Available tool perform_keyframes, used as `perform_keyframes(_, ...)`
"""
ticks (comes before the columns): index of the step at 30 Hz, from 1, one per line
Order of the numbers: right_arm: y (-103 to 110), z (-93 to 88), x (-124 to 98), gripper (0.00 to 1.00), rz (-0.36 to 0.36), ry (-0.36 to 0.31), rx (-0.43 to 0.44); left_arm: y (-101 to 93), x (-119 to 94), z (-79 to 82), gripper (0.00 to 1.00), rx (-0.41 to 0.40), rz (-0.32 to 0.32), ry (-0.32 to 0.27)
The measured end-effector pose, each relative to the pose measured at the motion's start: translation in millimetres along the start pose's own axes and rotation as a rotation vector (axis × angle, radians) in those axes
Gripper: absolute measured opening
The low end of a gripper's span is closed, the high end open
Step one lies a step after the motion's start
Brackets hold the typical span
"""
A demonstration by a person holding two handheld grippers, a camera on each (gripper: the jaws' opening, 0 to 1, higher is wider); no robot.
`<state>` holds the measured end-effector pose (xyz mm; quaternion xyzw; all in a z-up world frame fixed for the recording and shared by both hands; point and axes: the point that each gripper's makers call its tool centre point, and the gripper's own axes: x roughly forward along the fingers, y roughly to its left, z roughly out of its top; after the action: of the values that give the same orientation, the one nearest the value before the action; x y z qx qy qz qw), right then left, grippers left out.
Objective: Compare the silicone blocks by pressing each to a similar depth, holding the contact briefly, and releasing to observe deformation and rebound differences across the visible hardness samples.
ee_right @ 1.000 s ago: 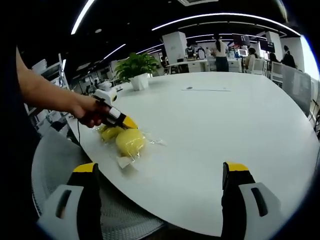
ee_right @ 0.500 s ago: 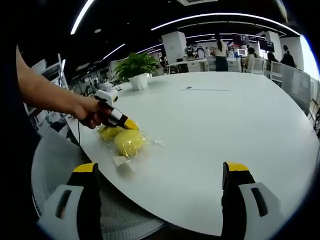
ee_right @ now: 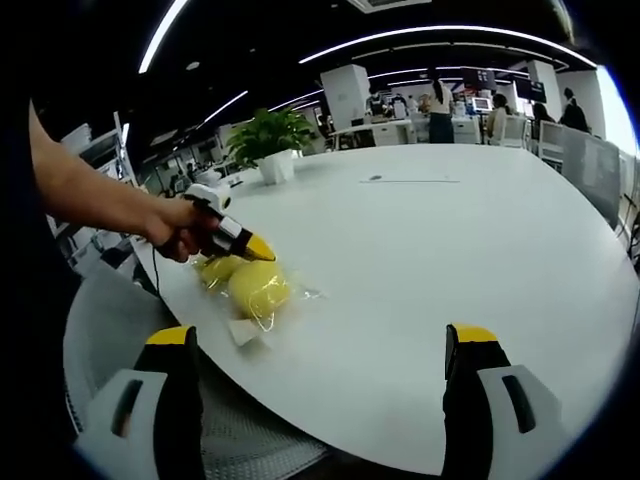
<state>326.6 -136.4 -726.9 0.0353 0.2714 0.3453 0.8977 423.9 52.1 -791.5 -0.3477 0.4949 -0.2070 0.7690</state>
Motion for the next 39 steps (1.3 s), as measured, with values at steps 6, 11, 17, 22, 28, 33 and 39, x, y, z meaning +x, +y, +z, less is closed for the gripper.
perform_keyframes(6,-0.9,1.3,0.3,0.96,-0.001,-0.006,0.011,-11.7,-2.5,3.7,0.00,0.010,-0.031,-0.025)
perform_keyframes(11,1.3,1.8,-0.2,0.96,0.001,-0.004,-0.003,-18.6,-5.3,4.3,0.00,0.059,-0.045,-0.048)
perform_keyframes(17,2.6,1.5,-1.2,0.96,0.002,-0.008,-0.006,-38.2,-11.0,11.3,0.00,0.111,-0.090,-0.087)
perform_keyframes(22,3.9,2.0,-1.7,0.96,0.003,-0.014,-0.003,-43.9,-15.2,13.7,0.00,0.175,-0.095,-0.104)
perform_keyframes(28,6.0,3.4,-3.0,0.96,0.007,-0.019,-0.002,-59.5,-24.0,16.1,0.00,0.243,-0.135,-0.145)
perform_keyframes(33,4.2,6.0,-5.3,0.96,0.003,-0.030,0.012,-73.9,-29.0,22.1,0.00,0.377,-0.137,-0.179)
perform_keyframes(39,4.4,10.8,-5.7,0.96,0.003,-0.036,0.005,-92.3,-41.0,27.4,0.00,0.583,-0.119,-0.218)
